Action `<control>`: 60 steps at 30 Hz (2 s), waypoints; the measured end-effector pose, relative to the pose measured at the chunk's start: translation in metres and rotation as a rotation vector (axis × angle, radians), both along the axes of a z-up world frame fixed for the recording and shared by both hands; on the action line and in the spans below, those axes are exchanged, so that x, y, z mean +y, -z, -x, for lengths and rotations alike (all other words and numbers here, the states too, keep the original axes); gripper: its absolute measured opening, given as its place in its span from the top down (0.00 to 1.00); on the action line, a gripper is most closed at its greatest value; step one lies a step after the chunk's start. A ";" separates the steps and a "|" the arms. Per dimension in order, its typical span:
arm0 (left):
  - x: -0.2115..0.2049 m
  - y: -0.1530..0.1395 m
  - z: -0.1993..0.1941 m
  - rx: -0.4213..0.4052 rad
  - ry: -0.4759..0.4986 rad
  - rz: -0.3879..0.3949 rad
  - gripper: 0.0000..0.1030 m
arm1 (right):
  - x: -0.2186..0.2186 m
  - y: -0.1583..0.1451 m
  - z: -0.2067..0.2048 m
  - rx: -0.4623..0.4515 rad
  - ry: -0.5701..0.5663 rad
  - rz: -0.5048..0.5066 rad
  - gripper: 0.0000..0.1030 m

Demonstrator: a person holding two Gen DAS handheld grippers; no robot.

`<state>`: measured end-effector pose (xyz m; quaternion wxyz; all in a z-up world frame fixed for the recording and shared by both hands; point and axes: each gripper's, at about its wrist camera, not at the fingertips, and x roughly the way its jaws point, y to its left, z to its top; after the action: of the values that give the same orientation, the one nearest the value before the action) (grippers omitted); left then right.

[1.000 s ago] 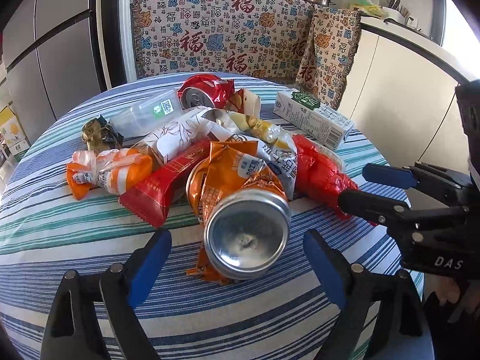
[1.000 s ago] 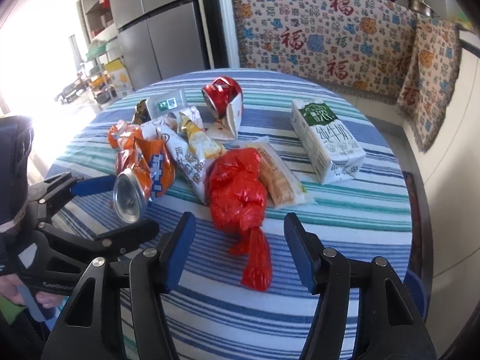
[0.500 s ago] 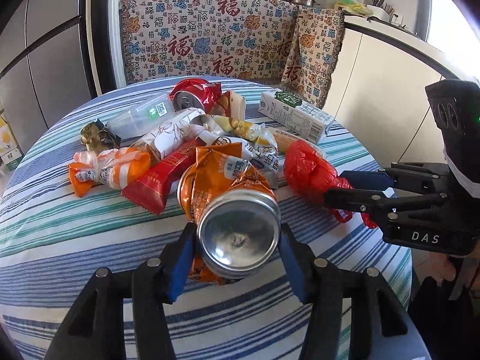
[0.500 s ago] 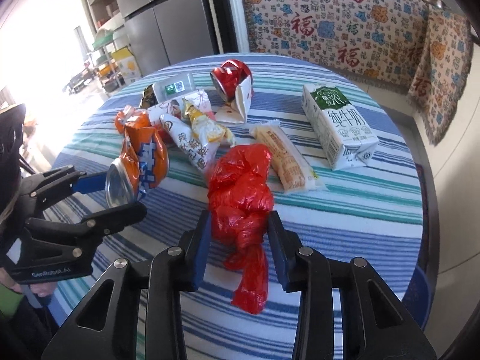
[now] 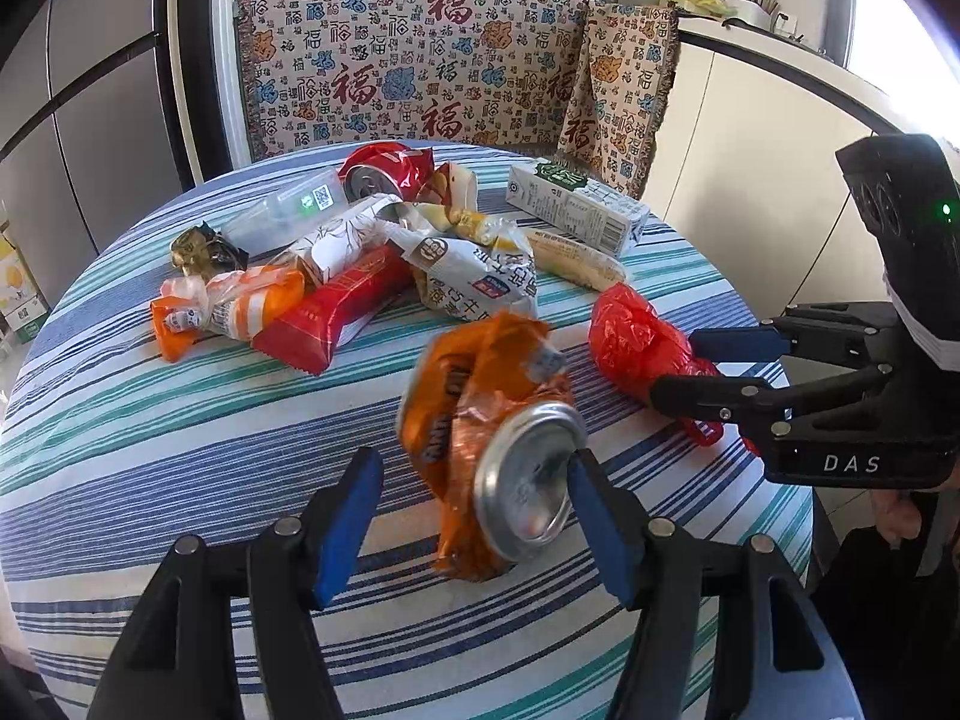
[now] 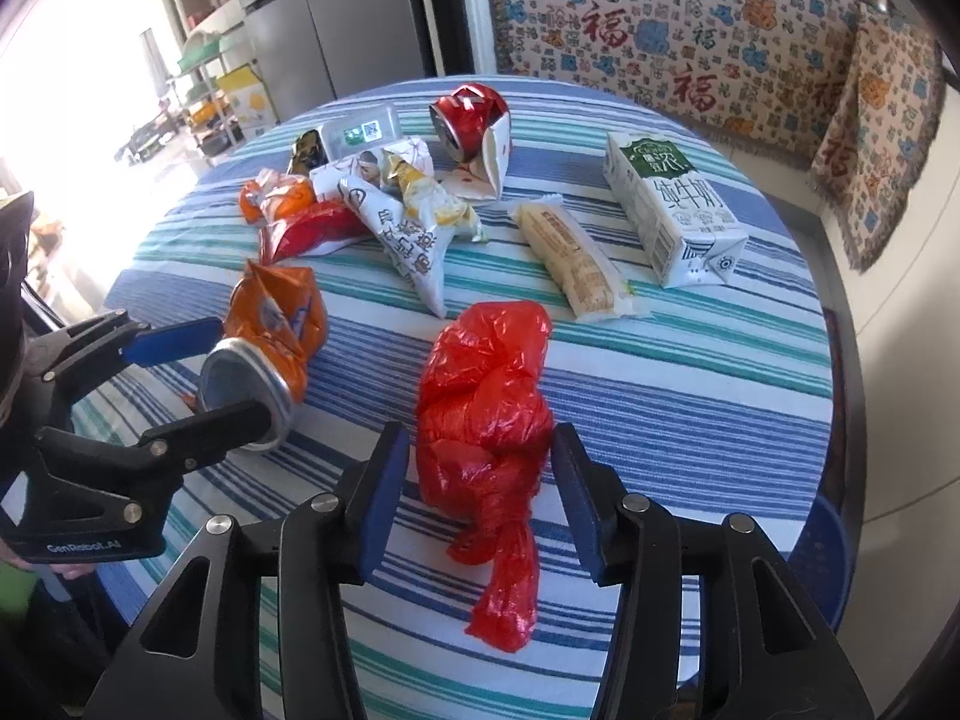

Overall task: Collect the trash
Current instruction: 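Close the left tool on the orange can while the right tool grips the red bag, then carry the can and bag to the blue basket and open both tools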

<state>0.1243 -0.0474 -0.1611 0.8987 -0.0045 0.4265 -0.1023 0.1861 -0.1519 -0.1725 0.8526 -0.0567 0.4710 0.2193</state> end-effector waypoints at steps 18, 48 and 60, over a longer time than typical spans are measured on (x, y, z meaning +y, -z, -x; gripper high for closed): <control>-0.002 0.010 -0.009 0.023 0.070 0.074 0.37 | -0.029 -0.008 0.018 -0.012 0.084 -0.046 0.59; -0.213 -0.029 -0.053 0.017 0.321 0.144 0.63 | -0.252 -0.042 0.047 -0.057 0.526 -0.025 0.59; -0.317 0.005 -0.088 0.107 0.391 0.112 0.62 | -0.334 -0.005 0.047 0.014 0.689 -0.074 0.59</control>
<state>0.2119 -0.3648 -0.1665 0.8361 0.0229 0.4600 -0.2980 0.1394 -0.4864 -0.1672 0.8748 0.1378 0.4600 -0.0641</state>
